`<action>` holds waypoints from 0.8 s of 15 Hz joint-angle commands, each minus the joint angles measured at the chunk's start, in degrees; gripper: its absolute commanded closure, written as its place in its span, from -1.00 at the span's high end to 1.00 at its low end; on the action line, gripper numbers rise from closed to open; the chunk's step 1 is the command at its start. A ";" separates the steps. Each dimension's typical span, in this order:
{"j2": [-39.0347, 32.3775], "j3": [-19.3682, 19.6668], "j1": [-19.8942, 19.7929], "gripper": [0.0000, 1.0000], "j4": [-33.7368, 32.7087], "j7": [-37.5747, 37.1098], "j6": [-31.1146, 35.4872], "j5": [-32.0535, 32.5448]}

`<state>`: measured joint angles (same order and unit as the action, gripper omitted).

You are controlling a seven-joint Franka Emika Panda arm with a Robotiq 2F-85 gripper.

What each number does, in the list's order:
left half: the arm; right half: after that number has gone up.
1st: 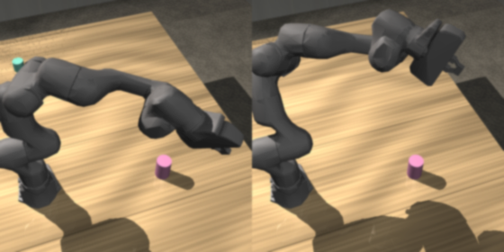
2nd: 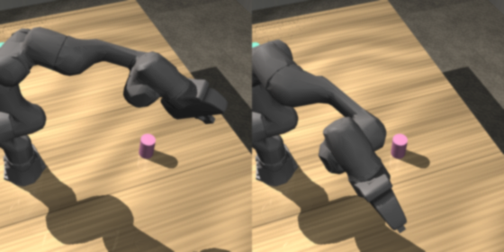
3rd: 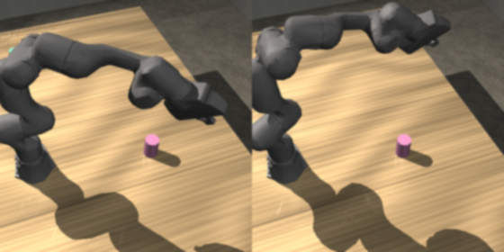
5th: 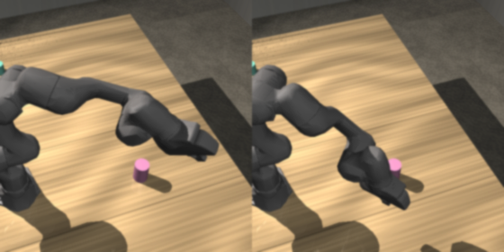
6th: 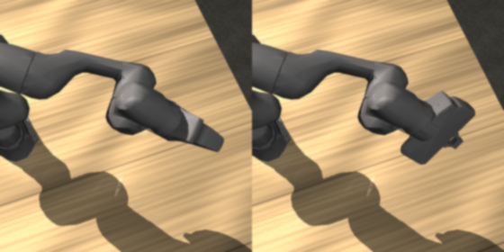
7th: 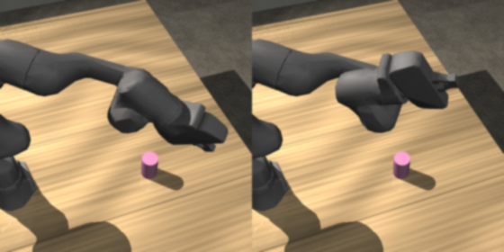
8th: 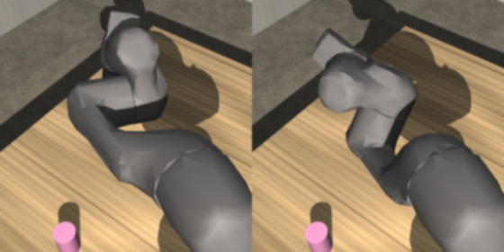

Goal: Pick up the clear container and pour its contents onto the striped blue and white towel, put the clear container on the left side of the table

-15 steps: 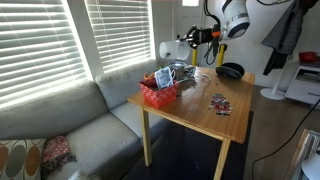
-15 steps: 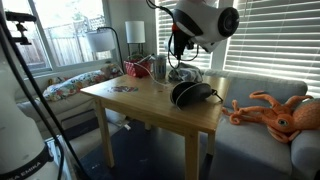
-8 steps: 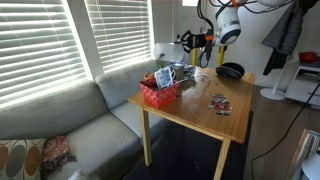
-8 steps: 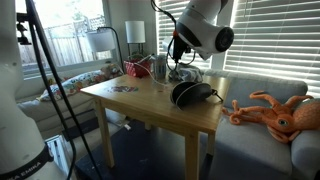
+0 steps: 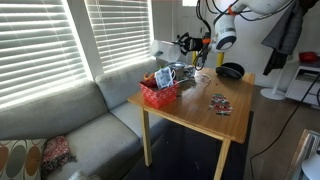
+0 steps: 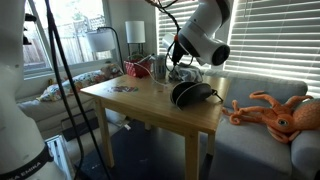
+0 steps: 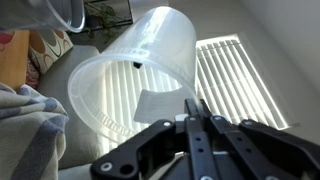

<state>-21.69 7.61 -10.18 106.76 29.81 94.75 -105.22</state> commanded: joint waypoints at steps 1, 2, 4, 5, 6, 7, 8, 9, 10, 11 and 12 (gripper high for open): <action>-1.37 -0.21 -0.41 -0.98 -1.44 -1.30 -3.47 -2.62; -1.26 -0.12 -0.36 -0.98 -1.32 -1.25 -3.92 -2.57; -0.75 0.48 0.29 -0.90 -0.27 -0.09 -2.57 -1.29; -0.75 0.48 0.29 -0.90 -0.33 -0.09 -2.76 -1.36; -0.75 0.48 0.29 -0.90 -0.39 -0.09 -2.83 -1.40; -0.75 0.47 0.28 -0.90 -0.44 -0.09 -2.84 -1.42; -0.75 0.47 0.28 -0.90 -0.48 -0.09 -2.85 -1.44; -0.75 0.47 0.28 -0.90 -0.48 -0.09 -2.86 -1.44; -0.75 0.47 0.28 -0.90 -0.48 -0.09 -2.87 -1.45; -0.75 0.47 0.28 -0.90 -0.48 -0.09 -2.87 -1.45; -0.75 0.47 0.28 -0.90 -0.48 -0.09 -2.87 -1.45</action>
<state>-22.37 7.61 -10.24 106.36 29.80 92.08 -106.61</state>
